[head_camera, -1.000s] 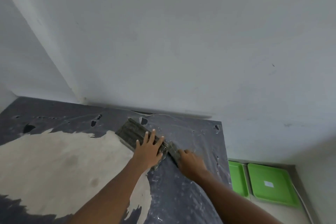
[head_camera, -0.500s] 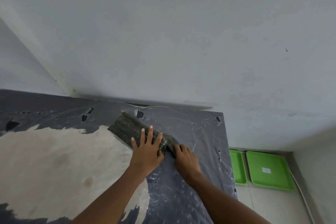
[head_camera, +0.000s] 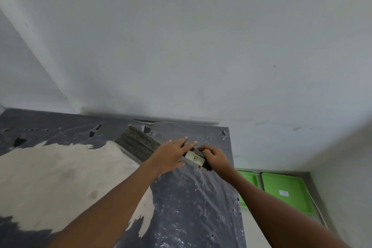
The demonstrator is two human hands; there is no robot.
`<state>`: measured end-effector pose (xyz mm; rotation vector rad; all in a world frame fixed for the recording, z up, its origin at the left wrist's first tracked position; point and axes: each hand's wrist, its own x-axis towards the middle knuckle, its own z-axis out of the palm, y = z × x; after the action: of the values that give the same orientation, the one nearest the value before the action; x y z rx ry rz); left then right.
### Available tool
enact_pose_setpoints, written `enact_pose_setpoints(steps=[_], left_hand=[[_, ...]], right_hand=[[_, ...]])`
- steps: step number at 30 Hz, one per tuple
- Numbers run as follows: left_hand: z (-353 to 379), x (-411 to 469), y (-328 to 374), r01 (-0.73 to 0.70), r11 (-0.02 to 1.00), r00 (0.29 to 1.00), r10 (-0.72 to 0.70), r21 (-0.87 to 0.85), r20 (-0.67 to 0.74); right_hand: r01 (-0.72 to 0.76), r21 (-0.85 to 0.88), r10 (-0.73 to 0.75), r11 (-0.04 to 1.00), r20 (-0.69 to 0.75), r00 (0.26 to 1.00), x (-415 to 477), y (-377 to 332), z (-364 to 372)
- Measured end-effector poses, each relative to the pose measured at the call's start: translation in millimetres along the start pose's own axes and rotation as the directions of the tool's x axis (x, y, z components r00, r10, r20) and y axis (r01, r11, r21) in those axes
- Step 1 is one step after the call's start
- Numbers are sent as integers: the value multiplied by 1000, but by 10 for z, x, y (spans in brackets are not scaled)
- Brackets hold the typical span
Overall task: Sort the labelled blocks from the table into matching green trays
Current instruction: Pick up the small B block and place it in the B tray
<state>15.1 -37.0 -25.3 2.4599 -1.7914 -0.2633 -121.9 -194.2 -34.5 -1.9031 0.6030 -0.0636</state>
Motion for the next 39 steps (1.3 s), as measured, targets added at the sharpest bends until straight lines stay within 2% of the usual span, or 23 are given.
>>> enact_pose_setpoints(steps=[4,6,8,10,15,19,20,22,25,29,33,39], left_hand=[[-214,-21,250,-50,991,986,30,-121,-163],[-314,-33,352,-94,982,982,64,-162,-179],[-390,-38,445,-103,979,980,71,-174,-185],[-446,-33,518,-84,978,978,44,-193,-202],[-531,-13,661,-59,970,973,4,-235,-229],[-528,5,742,-58,953,965,-23,-298,-261],[-521,2,769,-56,942,962,-39,-332,-271],[-485,-9,851,-19,877,947,-138,-480,-291],[-418,-5,1001,60,670,896,-364,-740,-256],[-326,-6,1142,64,599,885,-404,-798,-232],[-220,-92,1323,103,486,875,-460,-868,-154],[-13,-236,1566,127,480,855,-496,-868,-149]], right_hand=[[34,44,-36,998,28,999,-198,-160,-300],[79,-44,-78,996,27,997,-283,-198,-423],[146,-227,-152,963,-10,988,-345,-203,-539],[202,-373,-232,906,-38,972,-407,-207,-642],[325,-556,-376,765,25,926,-519,-246,-795],[400,-735,-504,548,91,859,-543,-245,-801],[390,-749,-521,536,71,851,-559,-245,-787],[359,-734,-537,577,-10,843,-598,-247,-751],[325,-689,-515,648,-83,853,-660,-241,-705],[304,-704,-499,642,-82,863,-763,-179,-764],[331,-718,-493,612,-19,870,-918,-68,-865],[374,-757,-520,536,54,853,-1242,71,-950]])
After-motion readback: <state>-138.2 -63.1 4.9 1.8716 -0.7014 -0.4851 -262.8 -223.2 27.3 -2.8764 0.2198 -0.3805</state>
